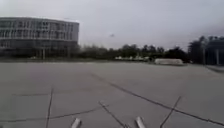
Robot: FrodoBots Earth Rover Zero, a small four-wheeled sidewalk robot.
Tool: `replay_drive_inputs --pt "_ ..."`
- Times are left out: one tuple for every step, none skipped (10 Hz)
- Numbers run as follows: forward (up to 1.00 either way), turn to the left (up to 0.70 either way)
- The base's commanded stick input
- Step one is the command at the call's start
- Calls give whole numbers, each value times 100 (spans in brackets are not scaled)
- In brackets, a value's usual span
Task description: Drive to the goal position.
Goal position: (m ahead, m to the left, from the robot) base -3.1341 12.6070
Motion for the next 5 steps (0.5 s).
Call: replay_drive_inputs --pt "0 -100" --pt "0 -100" --pt "0 -100" --pt "0 -100" --pt "0 -100"
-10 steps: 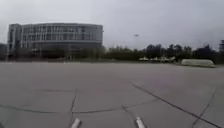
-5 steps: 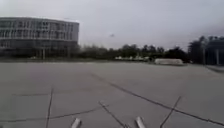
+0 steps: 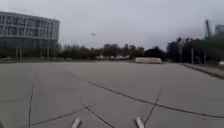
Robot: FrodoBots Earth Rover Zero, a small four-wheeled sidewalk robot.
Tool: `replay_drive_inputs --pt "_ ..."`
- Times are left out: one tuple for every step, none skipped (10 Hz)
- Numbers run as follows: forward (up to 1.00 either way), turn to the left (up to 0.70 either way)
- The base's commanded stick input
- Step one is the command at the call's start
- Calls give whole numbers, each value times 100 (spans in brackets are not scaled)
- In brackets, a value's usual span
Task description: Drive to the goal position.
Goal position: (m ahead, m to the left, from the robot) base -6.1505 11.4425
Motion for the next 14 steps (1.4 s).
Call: replay_drive_inputs --pt "40 -74" --pt "100 -27" --pt "100 -12" --pt "100 2" --pt "100 -14" --pt "100 -34" --pt "100 -8" --pt "100 6" --pt "100 6" --pt "100 6" --pt "100 6" --pt "100 6" --pt "100 6" --pt "100 6"
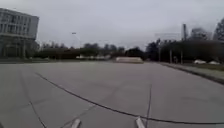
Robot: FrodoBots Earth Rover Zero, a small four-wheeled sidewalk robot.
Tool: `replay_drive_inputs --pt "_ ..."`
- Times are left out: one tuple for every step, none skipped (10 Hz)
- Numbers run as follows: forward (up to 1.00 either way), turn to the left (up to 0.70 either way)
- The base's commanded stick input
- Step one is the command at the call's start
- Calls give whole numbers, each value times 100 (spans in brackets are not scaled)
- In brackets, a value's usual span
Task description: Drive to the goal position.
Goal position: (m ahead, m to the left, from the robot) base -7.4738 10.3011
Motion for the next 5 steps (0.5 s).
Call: replay_drive_inputs --pt "100 6" --pt "100 6" --pt "100 6" --pt "100 6" --pt "100 6"
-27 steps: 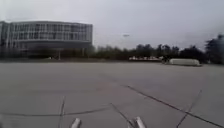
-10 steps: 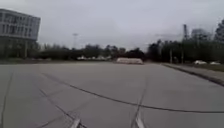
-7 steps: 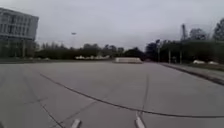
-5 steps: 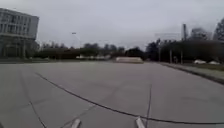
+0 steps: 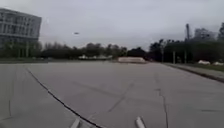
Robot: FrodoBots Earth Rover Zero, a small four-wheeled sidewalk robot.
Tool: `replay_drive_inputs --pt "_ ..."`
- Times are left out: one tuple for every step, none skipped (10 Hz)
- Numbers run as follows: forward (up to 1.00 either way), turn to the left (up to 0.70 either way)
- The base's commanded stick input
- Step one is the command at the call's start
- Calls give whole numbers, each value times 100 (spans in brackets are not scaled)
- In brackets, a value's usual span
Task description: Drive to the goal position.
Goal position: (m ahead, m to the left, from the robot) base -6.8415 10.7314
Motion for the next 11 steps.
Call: replay_drive_inputs --pt "100 6" --pt "100 6" --pt "100 6" --pt "100 6" --pt "100 6" --pt "100 6" --pt "100 -15" --pt "100 -34" --pt "100 -34" --pt "100 -34" --pt "100 -34"
